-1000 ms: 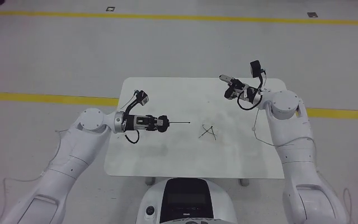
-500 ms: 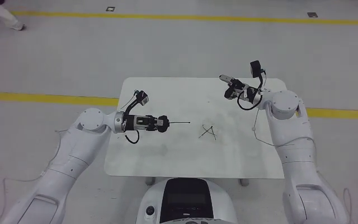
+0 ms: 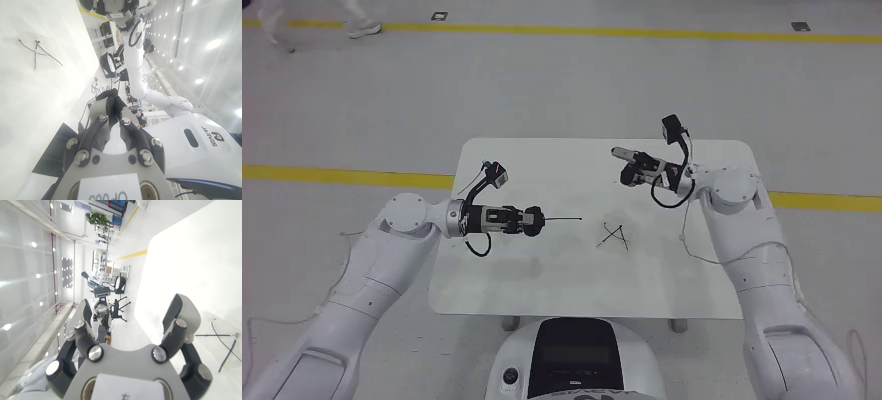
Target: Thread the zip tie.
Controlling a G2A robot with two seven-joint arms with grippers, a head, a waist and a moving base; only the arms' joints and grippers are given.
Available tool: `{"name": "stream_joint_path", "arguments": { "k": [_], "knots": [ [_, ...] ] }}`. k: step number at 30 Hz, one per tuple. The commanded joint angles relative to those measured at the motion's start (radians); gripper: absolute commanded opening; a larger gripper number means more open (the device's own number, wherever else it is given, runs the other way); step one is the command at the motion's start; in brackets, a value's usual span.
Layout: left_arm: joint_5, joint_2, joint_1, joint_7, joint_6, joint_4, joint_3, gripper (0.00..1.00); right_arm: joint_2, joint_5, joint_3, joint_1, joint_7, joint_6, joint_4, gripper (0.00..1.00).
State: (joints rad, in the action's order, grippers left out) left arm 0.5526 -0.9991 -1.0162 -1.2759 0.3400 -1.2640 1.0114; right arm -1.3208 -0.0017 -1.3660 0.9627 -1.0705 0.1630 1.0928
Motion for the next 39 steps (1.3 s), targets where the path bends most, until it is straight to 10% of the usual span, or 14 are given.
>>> {"name": "stream_joint_path", "arguments": {
  "k": [1,14,21,39],
  "knots": [
    [0.0,0.0,0.0,0.0,0.0,0.0,0.0,0.0,-0.005,0.054,0.029,-0.019,-0.05,0.045,-0.037,1.0],
    [0.0,0.0,0.0,0.0,0.0,0.0,0.0,0.0,-0.006,0.092,0.047,-0.023,-0.084,0.08,-0.068,1.0],
    [0.0,0.0,0.0,0.0,0.0,0.0,0.0,0.0,0.012,0.193,0.05,-0.038,-0.319,0.076,-0.121,1.0],
    [0.006,-0.002,-0.008,0.025,-0.014,-0.007,-0.006,0.0,0.029,0.278,0.187,-0.075,-0.319,0.082,-0.148,1.0]
  ]
}}
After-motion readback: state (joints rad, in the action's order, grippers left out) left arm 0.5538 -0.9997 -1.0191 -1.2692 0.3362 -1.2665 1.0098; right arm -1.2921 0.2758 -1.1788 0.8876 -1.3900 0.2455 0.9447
